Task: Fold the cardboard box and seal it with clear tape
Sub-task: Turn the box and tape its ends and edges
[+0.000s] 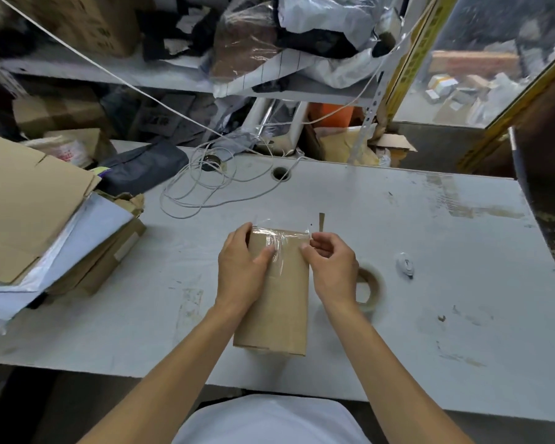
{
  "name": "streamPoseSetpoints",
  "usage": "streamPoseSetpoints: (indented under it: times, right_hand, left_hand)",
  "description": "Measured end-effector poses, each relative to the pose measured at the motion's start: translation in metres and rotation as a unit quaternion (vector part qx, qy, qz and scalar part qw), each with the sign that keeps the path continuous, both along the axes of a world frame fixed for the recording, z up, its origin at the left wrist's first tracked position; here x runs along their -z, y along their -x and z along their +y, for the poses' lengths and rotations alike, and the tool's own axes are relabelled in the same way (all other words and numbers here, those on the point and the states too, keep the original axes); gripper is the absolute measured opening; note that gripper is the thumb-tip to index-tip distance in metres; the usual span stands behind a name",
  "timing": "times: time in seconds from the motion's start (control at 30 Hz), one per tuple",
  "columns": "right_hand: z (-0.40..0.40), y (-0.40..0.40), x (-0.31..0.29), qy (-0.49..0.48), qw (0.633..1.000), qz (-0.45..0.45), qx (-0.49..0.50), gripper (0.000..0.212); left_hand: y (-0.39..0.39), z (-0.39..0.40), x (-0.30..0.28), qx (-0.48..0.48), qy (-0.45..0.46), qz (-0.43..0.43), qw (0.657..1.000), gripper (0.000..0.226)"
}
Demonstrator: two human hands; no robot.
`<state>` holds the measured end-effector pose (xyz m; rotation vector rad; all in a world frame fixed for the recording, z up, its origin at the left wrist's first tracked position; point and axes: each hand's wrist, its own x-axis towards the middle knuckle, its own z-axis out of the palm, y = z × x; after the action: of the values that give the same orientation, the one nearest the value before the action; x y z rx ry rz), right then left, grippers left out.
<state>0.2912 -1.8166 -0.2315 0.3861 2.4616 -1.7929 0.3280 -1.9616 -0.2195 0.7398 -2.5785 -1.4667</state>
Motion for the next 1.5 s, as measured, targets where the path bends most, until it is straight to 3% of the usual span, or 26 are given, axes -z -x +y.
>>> streamPoseSetpoints:
  times: [0.23,0.4,0.7,0.9,1.17,1.37,1.5]
  right_hand:
    - [-0.004,0.002,0.005,0.025,0.999,-0.021,0.011,0.027]
    - [0.002,0.008,0.008,0.084,0.995,-0.06,-0.008,0.03]
    - [0.01,0.023,0.013,0.108,0.982,-0.073,-0.139,0.028]
    - [0.012,0.031,0.014,0.118,0.97,-0.096,-0.189,0.027]
    - [-0.002,0.03,0.01,0.122,0.974,-0.128,-0.142,0.029]
    - [-0.007,0.034,0.011,0.111,0.975,-0.16,-0.106,0.031]
    - [-0.013,0.035,0.013,0.158,0.968,-0.181,-0.072,0.027]
  left_hand:
    - [0.003,-0.01,0.009,-0.012,-0.133,-0.002,0.991,0.048]
    - [0.005,-0.024,0.019,0.011,-0.191,-0.011,0.981,0.057]
    - [0.023,-0.051,0.031,0.117,-0.279,-0.053,0.952,0.042]
    - [0.029,-0.055,0.032,0.125,-0.311,-0.041,0.941,0.044]
    - [0.029,-0.048,0.027,0.114,-0.325,-0.057,0.937,0.033]
    - [0.035,-0.036,0.025,0.029,-0.321,-0.082,0.943,0.028]
    - [0.041,-0.034,0.022,-0.003,-0.321,-0.103,0.942,0.023]
